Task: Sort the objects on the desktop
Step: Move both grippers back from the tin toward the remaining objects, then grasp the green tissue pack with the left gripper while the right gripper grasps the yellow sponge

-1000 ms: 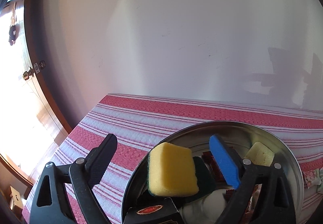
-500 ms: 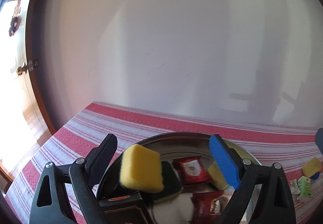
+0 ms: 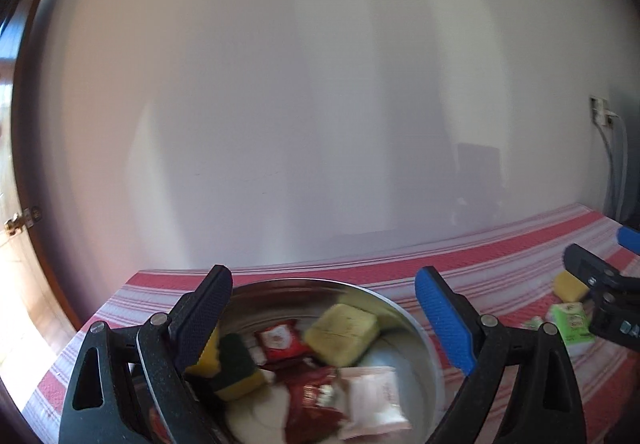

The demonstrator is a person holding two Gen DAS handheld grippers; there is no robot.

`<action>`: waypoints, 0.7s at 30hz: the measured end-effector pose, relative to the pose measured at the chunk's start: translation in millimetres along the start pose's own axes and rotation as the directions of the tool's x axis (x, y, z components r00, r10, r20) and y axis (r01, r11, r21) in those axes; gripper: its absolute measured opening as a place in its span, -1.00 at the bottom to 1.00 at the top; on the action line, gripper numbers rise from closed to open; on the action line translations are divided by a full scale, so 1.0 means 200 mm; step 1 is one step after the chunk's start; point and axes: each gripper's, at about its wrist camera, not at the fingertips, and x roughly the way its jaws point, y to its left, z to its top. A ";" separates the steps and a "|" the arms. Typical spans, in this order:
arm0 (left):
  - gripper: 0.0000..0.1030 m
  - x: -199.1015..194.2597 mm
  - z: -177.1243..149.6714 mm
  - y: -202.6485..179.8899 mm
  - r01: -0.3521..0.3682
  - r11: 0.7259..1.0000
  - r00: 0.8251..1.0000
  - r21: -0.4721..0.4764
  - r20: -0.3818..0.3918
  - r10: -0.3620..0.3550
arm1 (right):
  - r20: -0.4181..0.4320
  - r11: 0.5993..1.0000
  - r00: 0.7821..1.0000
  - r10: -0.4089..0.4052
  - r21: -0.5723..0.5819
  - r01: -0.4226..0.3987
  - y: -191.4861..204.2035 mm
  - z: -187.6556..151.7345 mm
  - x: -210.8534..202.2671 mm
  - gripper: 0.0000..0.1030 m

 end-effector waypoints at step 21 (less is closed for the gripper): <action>0.83 0.13 -0.10 -0.83 0.336 0.929 0.919 0.156 -0.268 -0.288 | -0.031 0.971 0.984 -0.177 0.160 0.179 -0.80 -0.03 -0.06 0.98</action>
